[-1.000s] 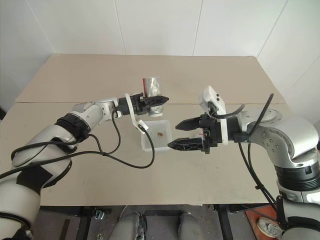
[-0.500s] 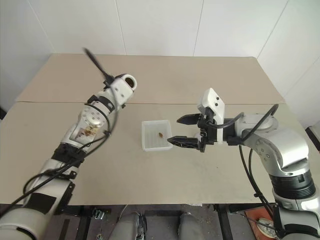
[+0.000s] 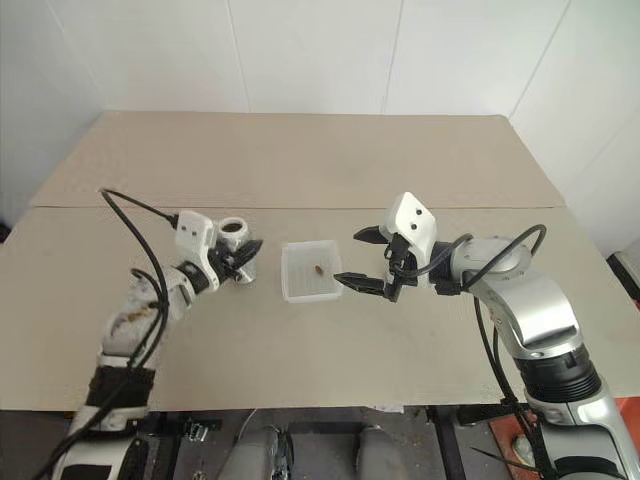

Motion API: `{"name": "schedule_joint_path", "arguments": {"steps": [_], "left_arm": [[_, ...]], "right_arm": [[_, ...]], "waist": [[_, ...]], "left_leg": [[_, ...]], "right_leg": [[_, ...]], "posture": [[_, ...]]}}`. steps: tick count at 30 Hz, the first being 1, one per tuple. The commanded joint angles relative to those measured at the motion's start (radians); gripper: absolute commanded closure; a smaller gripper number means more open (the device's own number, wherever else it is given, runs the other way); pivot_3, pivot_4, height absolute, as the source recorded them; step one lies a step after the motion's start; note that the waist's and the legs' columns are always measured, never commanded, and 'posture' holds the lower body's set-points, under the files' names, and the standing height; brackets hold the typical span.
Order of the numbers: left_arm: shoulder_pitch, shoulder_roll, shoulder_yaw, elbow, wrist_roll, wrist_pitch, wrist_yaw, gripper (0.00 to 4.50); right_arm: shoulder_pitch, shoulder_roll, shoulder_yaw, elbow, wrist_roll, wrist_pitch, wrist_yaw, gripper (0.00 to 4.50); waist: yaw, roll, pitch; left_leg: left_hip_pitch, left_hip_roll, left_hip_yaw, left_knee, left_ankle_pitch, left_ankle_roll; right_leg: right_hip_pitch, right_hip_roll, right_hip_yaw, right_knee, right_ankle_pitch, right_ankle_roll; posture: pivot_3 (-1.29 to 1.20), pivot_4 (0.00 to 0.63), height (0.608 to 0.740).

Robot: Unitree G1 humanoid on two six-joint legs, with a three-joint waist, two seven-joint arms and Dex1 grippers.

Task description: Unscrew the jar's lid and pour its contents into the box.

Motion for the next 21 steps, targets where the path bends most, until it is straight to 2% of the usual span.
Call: {"name": "schedule_joint_path", "arguments": {"steps": [1, 5, 7, 13, 17, 21], "left_arm": [[0.008, -0.004, -0.013, 0.009, 0.044, -0.112, 0.009, 2.56], [0.023, -0.007, -0.028, 0.046, 0.084, -0.171, 0.017, 2.56], [0.028, -0.005, -0.025, 0.057, 0.089, -0.172, 0.022, 1.83], [0.101, 0.052, 0.01, -0.037, 0.074, -0.121, 0.008, 0.15], [0.226, 0.174, 0.034, -0.218, 0.027, -0.017, -0.085, 0.07], [0.407, 0.325, 0.153, -0.467, -0.151, 0.127, -0.237, 0.07]], "right_arm": [[0.002, -0.009, -0.051, -0.034, 0.016, -0.003, -0.003, 0.02], [0.0, -0.006, -0.055, -0.04, 0.02, 0.005, -0.004, 0.02], [-0.002, -0.005, -0.056, -0.043, 0.021, 0.008, -0.002, 0.0], [-0.001, -0.005, -0.061, -0.057, 0.028, 0.023, -0.003, 0.0], [0.019, -0.016, -0.074, -0.075, 0.038, 0.039, 0.001, 0.0], [0.063, -0.051, -0.104, -0.09, 0.048, 0.044, 0.018, 0.0]], "waist": [[0.001, 0.0, 0.0], [-0.002, 0.0, 0.0], [-0.002, 0.0, 0.0], [-0.007, 0.0, 0.0], [-0.012, 0.0, 0.0], [-0.014, 0.0, 0.0]], "left_leg": [[0.0, 0.0, 0.0, 0.0, 0.0, 0.0], [0.002, 0.0, 0.0, 0.0, 0.0, 0.0], [0.003, 0.0, 0.0, 0.0, 0.0, 0.0], [0.003, 0.0, 0.0, 0.0, 0.0, 0.0], [0.003, 0.001, 0.0, -0.001, 0.0, 0.0], [0.003, 0.002, -0.001, -0.002, -0.001, 0.0]], "right_leg": [[0.0, 0.0, 0.0, 0.0, 0.0, 0.0], [0.001, 0.0, 0.001, 0.001, 0.001, -0.001], [0.001, 0.0, 0.0, 0.001, 0.001, -0.001], [0.001, 0.0, 0.001, 0.001, 0.001, -0.001], [0.001, 0.0, 0.001, 0.001, 0.001, -0.001], [0.0, 0.0, 0.001, 0.001, 0.0, -0.001]], "posture": [[0.0, 0.15, 0.74], [0.0, 0.15, 0.74], [0.0, 0.15, 0.74], [0.0, 0.15, 0.74], [0.0, 0.15, 0.74], [0.0, 0.15, 0.74]]}}
